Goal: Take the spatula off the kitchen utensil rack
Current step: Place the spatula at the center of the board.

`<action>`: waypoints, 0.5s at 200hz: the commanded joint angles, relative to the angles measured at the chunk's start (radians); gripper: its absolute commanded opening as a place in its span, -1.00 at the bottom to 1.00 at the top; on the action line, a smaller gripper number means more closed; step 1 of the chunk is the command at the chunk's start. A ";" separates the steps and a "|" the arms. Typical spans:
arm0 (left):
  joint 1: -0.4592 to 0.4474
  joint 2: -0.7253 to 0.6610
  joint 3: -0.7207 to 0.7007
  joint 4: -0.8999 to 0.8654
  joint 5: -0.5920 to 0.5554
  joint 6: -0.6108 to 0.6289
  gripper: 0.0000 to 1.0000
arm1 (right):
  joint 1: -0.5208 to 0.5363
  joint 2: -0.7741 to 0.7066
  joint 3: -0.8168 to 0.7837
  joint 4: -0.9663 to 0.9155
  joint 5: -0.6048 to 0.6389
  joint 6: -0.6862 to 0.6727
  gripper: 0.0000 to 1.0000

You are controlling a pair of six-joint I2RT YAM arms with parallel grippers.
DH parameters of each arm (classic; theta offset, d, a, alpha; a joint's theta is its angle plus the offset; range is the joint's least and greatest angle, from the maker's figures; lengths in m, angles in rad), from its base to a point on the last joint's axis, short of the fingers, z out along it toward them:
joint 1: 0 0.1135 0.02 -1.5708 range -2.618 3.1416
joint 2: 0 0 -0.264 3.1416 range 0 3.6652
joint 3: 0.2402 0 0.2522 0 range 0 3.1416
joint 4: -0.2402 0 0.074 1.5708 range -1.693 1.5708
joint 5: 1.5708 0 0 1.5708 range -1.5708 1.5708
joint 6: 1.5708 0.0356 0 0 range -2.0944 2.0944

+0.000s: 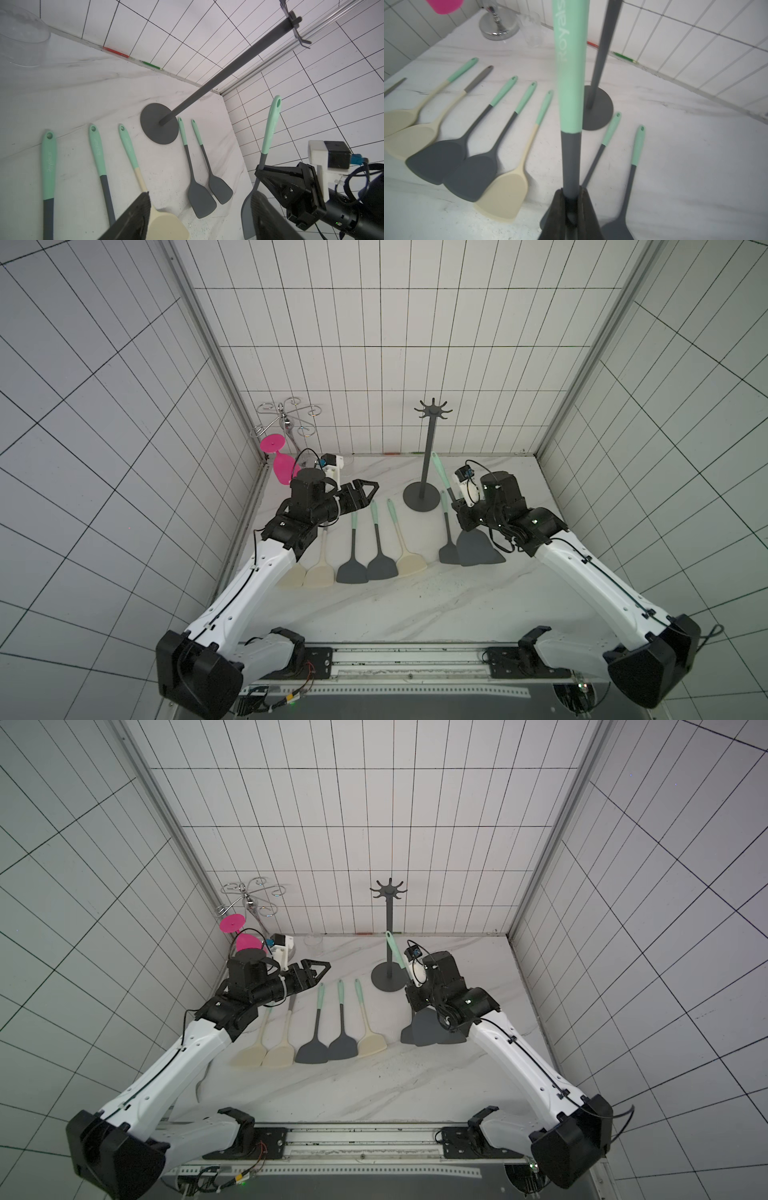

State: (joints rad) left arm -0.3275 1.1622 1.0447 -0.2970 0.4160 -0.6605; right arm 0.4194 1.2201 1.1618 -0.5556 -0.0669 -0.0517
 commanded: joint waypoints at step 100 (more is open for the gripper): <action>0.033 0.029 -0.080 -0.060 0.106 0.166 0.47 | -0.588 0.445 0.122 -0.140 -0.269 -0.234 -1.00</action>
State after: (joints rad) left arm -0.2989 1.1629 0.9756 -0.3569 0.5064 -0.5415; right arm -0.1726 1.6157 1.2034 -0.6514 -0.3256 -0.2066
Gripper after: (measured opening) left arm 0.734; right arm 0.091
